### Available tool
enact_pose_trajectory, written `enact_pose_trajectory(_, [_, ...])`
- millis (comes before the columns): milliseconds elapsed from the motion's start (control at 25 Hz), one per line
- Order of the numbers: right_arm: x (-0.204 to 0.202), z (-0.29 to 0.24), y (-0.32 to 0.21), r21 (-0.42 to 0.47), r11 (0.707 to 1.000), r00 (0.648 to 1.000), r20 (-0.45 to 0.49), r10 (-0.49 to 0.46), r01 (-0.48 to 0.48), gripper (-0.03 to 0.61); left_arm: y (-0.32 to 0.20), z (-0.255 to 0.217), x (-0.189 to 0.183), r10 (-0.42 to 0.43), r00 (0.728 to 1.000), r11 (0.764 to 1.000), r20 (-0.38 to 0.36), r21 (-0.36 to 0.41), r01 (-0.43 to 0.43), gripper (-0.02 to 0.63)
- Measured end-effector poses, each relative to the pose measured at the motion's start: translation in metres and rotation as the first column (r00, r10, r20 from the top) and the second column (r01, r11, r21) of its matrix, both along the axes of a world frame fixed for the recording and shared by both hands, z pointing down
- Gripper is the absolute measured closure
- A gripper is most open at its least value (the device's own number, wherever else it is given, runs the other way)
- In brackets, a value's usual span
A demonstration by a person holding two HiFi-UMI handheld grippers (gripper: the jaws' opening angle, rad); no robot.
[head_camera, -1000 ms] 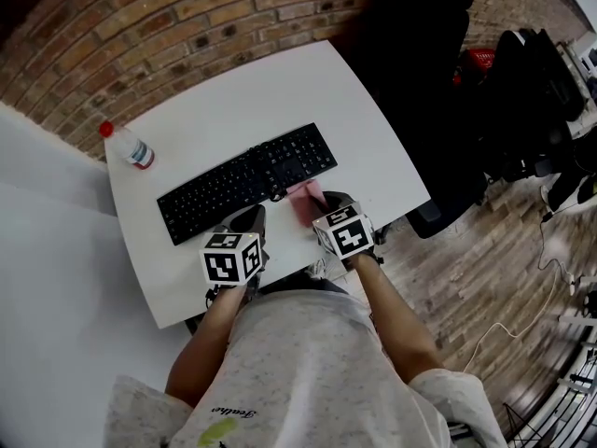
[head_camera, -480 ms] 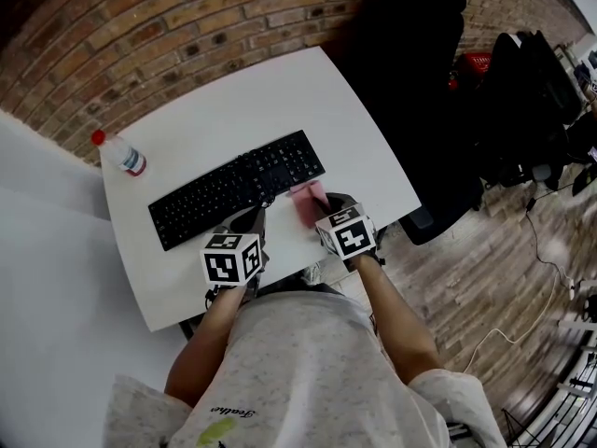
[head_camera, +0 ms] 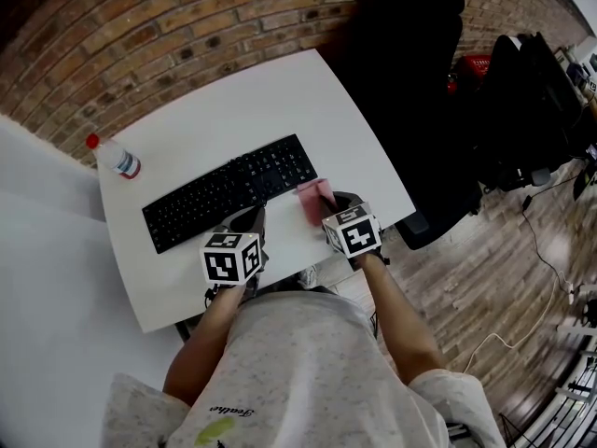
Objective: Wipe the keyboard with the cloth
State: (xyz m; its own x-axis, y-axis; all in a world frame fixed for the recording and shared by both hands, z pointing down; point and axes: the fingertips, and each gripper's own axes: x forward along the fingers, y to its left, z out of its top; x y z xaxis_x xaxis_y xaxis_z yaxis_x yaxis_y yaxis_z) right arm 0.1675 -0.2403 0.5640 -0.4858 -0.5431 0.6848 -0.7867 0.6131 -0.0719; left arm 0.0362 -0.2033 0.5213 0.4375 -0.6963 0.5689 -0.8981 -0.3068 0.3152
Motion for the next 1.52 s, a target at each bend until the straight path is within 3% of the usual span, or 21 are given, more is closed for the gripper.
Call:
enact_pose_trajectory(720, [0.040,-0.007,-0.010,0.010,0.999,0.998,0.012,0.053,-0.054,0.555,-0.013,0.001,0.021,0.017,1.000,1.000,-0.001,0.000,-0.017,0.620])
enact_pose_trajectory(1040, [0.057,-0.014,-0.020,0.016,0.992,0.992,0.016,0.123,-0.123,0.555,-0.016,0.000,0.013,0.010,1.000,1.000,-0.002,0.004,-0.010,0.620])
enact_pose_trajectory(1520, [0.035,-0.017,-0.046,0.023,0.993,0.993,0.027,0.112,-0.113,0.555,-0.021,-0.003,-0.007,-0.058,0.998,0.998,0.001,0.016,0.058,0.620])
